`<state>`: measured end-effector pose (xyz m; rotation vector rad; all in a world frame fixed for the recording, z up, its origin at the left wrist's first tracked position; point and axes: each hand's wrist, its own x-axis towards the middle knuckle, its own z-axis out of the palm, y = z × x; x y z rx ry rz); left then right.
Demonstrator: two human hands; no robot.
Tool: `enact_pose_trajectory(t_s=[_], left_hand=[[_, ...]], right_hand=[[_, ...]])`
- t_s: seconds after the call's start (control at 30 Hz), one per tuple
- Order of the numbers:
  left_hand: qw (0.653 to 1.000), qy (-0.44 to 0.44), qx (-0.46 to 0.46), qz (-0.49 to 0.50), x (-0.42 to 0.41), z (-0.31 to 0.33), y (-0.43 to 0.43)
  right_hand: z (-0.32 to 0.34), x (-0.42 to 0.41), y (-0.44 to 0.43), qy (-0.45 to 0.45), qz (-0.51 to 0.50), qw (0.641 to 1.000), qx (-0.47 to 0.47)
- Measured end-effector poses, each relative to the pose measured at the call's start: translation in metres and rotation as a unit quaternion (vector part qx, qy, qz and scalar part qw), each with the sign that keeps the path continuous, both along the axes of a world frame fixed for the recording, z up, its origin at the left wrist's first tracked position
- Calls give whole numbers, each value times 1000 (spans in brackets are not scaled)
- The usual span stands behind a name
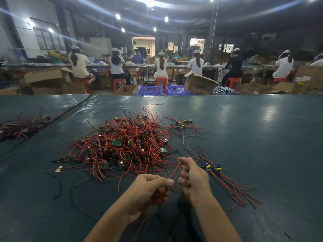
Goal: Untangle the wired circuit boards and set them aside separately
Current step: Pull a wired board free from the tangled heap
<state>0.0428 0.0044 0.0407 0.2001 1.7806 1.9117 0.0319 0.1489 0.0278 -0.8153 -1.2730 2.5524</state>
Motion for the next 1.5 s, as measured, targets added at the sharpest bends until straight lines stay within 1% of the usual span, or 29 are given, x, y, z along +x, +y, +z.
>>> enact_pose_trajectory(t_s=[0.2, 0.3, 0.37, 0.43, 0.47, 0.53, 0.6, 0.7, 0.8, 0.87, 0.93, 1.0, 1.13, 1.23, 1.3, 1.33, 1.4, 1.5], left_hand=[[998, 13, -8, -55, 1, -1, 0], [999, 29, 6, -46, 2, 2, -1], [998, 52, 24, -5, 0, 2, -3], [995, 82, 45, 44, -4, 2, -5], [992, 101, 52, 59, -5, 3, -6], [986, 154, 35, 61, -6, 4, -7], [977, 207, -11, 52, -8, 4, -9], [961, 256, -90, 44, -13, 1, -16], [955, 263, -135, 40, -17, -3, -25], [955, 254, -144, 55, -22, -5, -31], [962, 225, -129, 84, -26, -6, -36], [970, 182, -94, 131, -30, -9, -39], [971, 109, -43, 211, -38, -18, -39], [967, 104, -31, 231, -40, -21, -38], [965, 113, -31, 234, -39, -22, -35], [965, 120, -34, 231, -39, -23, -34], [965, 130, -44, 223, -38, -24, -30], [966, 138, -47, 215, -37, -27, -27]], right_hand=[[-1, -4, 19, 26, -77, 996, -25], [-3, -5, 17, 44, -84, 995, -6], [-4, -2, 15, 43, -37, 997, 44], [-3, 4, 10, 43, 57, 992, 106], [-1, 7, 5, 55, 108, 983, 139], [1, 13, -5, 93, 186, 956, 205], [3, 17, -13, 129, 205, 941, 237], [5, 19, -13, 143, 150, 948, 242], [5, 17, -4, 127, 58, 965, 224], [6, 16, 2, 123, 12, 972, 201], [6, 15, 6, 121, -21, 973, 195], [5, 14, 8, 123, -52, 971, 200], [2, 12, 11, 125, -94, 967, 201], [6, 7, 24, 135, -112, 967, 185], [13, 2, 39, 139, -100, 971, 169], [17, 0, 48, 134, -89, 971, 178], [26, -5, 64, 109, -64, 960, 249], [49, -10, 84, 90, -68, 916, 385]])
